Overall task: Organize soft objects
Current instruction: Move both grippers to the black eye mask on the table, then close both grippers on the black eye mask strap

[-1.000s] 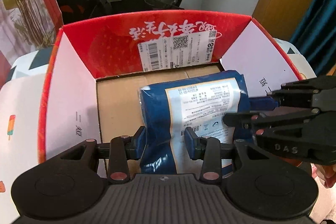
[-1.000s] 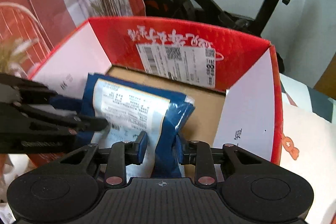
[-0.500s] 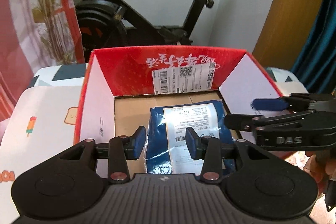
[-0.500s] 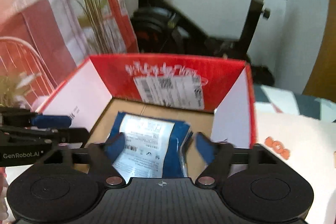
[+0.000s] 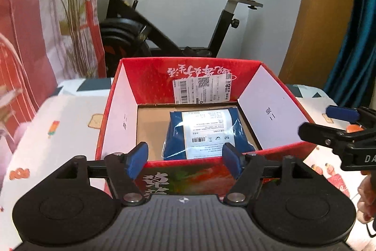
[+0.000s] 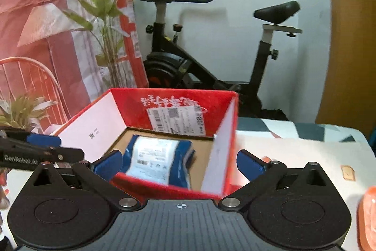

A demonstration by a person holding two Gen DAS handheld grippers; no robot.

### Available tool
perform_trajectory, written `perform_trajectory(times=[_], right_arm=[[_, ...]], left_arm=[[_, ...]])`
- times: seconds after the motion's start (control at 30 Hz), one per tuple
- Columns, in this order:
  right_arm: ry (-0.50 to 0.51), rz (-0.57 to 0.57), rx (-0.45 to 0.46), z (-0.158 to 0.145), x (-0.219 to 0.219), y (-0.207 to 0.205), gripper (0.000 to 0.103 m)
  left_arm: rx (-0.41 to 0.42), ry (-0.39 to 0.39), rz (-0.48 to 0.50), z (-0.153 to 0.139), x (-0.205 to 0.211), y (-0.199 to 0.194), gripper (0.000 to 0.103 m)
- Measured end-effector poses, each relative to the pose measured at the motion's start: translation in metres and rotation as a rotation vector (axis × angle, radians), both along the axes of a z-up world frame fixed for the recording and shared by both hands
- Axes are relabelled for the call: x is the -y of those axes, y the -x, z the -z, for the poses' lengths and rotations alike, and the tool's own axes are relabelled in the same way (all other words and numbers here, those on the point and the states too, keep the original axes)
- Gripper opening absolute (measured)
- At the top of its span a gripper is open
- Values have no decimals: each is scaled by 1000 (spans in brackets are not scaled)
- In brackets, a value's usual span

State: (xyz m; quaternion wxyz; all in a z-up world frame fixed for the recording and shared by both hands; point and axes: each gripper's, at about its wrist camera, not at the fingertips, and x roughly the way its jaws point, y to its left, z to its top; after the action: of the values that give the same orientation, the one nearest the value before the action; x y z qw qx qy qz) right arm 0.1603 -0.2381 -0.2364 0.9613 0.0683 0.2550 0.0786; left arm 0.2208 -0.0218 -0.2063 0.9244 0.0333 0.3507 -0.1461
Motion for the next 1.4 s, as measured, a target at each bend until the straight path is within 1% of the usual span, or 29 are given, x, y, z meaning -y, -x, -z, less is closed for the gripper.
perform_trajectory(times=[0.07, 0.13, 0.27, 0.33, 0.4, 0.6, 0.7, 0.9, 1.0, 1.07, 1.17, 1.23, 1.33, 1.4], right_arm=[[-1, 11, -5, 6, 6, 8, 103], [-3, 23, -20, 13, 12, 14, 103], [-8, 63, -60, 32, 20, 23, 103], [-17, 81, -85, 42, 24, 25, 103], [-12, 93, -102, 50, 26, 28, 103], [36, 128, -160, 74, 32, 33, 103], [55, 147, -190, 84, 36, 37, 103], [57, 181, -247, 101, 46, 46, 103], [48, 204, -282, 110, 51, 47, 103], [23, 215, -309, 116, 54, 47, 103], [-10, 215, -335, 123, 55, 45, 102], [-26, 206, -344, 126, 53, 44, 100], [-75, 198, -355, 127, 52, 44, 99], [-81, 195, -353, 127, 51, 44, 99]], left_arm=[[8, -6, -2, -1, 1, 4, 72], [2, 13, -6, -1, 1, 11, 72], [-44, 62, -1, 6, 5, 23, 72], [-71, 62, 18, 14, 11, 27, 72], [-115, 67, 34, 22, 16, 27, 71], [-241, 120, 39, 45, 27, 16, 68], [-281, 126, 47, 57, 34, 15, 67], [-280, 132, 73, 69, 45, 16, 66], [-264, 105, 87, 74, 51, 20, 66], [-251, 91, 91, 74, 53, 21, 66], [-237, 79, 82, 75, 51, 24, 60], [-244, 73, 76, 76, 49, 23, 54], [-245, 79, 76, 78, 46, 24, 53], [-242, 78, 78, 78, 45, 24, 53]])
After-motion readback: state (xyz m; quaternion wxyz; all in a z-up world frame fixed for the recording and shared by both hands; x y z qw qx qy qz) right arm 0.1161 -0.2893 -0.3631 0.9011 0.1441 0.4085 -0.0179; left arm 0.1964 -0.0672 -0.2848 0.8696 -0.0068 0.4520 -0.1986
